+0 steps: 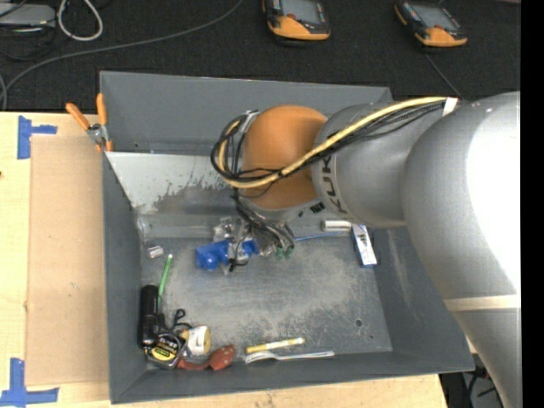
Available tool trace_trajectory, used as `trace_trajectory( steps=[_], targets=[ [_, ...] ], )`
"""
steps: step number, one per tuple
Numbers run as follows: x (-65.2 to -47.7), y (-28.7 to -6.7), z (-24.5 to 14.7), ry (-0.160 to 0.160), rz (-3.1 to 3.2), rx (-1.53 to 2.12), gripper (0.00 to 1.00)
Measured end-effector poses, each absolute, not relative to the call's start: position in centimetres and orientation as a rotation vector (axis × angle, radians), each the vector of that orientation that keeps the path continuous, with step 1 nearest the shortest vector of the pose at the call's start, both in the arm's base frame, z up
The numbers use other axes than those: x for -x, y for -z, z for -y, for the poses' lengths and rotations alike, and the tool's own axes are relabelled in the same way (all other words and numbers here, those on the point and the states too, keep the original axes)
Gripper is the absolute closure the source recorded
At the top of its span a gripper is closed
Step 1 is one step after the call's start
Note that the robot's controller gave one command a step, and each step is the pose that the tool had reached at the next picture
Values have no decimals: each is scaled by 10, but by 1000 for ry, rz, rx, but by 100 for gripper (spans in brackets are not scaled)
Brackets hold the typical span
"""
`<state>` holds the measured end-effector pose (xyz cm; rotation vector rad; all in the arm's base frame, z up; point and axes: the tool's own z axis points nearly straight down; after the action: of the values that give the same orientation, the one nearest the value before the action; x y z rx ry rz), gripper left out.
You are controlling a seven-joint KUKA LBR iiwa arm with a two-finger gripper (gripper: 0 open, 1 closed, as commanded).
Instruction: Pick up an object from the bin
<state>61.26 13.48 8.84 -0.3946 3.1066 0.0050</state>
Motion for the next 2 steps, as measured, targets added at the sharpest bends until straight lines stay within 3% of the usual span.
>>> trace_trajectory(
  steps=[2],
  targets=[
    [-612, -135, -135, -5, -3108, 393, 100]
  ],
)
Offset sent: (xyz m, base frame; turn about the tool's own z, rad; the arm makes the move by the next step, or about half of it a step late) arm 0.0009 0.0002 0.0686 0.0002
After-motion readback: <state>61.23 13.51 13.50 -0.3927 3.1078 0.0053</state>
